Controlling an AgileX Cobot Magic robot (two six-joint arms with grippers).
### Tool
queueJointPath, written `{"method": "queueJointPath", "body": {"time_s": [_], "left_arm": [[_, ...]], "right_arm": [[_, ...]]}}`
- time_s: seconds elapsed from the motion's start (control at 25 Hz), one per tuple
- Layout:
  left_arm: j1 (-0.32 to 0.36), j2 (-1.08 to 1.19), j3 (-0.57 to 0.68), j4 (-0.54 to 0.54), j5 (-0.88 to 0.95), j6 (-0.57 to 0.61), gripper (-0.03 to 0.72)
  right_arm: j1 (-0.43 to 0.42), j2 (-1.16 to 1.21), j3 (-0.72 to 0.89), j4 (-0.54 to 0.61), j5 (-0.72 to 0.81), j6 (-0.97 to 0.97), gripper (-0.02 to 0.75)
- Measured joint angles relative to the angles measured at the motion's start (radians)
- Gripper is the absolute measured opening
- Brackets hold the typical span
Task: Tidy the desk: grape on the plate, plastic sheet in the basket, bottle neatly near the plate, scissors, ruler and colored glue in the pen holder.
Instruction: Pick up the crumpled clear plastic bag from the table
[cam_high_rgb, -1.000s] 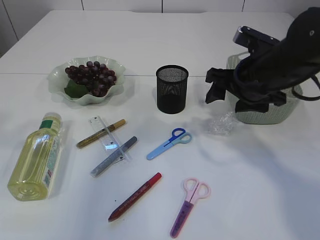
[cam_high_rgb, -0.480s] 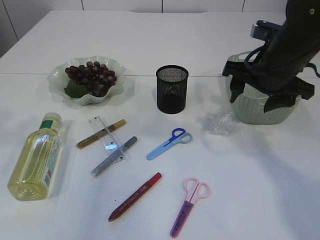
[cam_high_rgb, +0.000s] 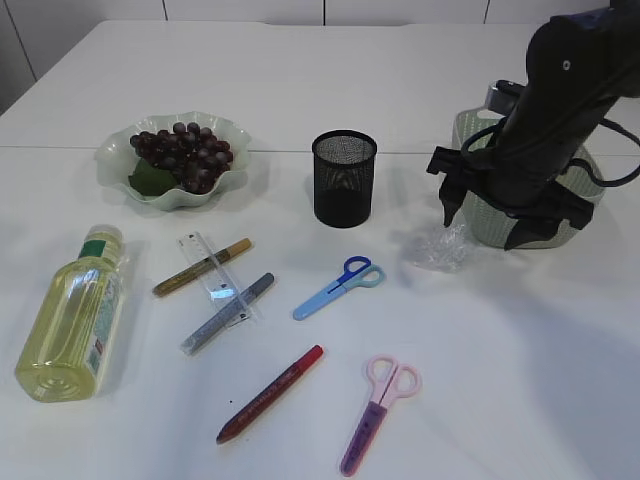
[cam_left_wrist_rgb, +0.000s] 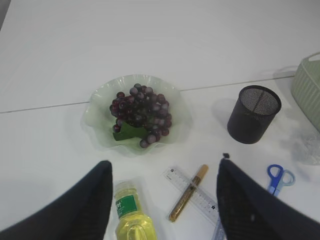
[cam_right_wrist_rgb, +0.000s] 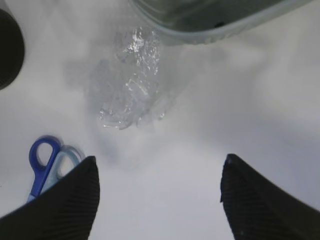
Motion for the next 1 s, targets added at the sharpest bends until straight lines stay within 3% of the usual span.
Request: {"method": "queueJointPath", "body": {"time_s": [0.52,1.0], "left_arm": [[0.0,-0.004,0.0,-0.002,-0.002,0.0,0.477],[0.0,-0.004,0.0,-0.002,-0.024,0.0,0.477]], "right_arm": [[0.0,0.148,-0.124,-0.02,-0.027,0.024,0.584],[0.0,0.213,-0.138,-0.066,-0.05,0.044,0.584]]}}
